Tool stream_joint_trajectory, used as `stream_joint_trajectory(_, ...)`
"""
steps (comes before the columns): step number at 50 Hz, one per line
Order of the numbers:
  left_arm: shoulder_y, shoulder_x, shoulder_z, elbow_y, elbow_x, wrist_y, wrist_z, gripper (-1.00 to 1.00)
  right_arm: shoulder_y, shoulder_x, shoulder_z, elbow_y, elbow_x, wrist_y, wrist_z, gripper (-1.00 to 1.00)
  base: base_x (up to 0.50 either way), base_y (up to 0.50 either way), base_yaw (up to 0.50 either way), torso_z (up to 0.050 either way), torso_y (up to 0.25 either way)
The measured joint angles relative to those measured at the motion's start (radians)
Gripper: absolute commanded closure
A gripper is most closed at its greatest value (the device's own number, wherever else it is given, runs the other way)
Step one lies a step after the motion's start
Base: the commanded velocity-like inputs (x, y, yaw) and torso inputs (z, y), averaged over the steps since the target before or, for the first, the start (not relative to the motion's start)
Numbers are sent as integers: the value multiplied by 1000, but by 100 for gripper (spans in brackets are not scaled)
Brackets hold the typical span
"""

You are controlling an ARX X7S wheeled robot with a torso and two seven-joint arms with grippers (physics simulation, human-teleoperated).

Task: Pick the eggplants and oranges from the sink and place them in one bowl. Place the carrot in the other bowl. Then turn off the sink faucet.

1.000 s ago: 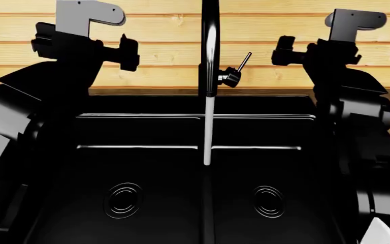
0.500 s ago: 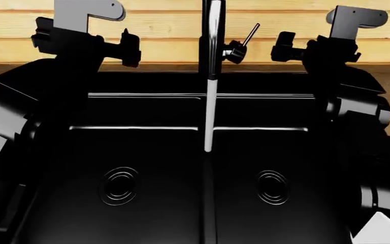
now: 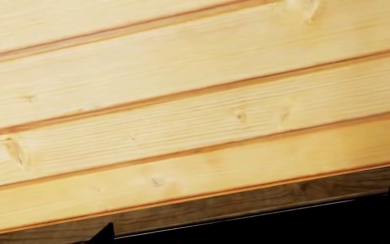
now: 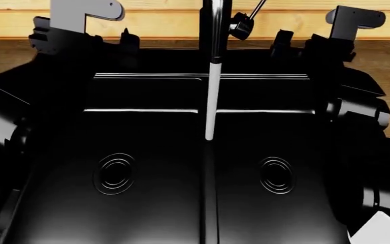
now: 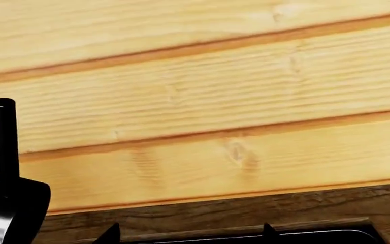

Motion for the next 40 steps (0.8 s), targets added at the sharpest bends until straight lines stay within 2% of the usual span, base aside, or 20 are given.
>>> stream_joint_trajectory(27,-11,1,-8,5,-21,-32,-11,-100,3,-1,31,0,-21,13,-69,-100,0,0,0,0,0)
stream_joint_trajectory(40,-11,5,-6,2,-23,-34,-12,-100,1,-2,25,0,-28,-2,-75,-100,190,0,0,0,0)
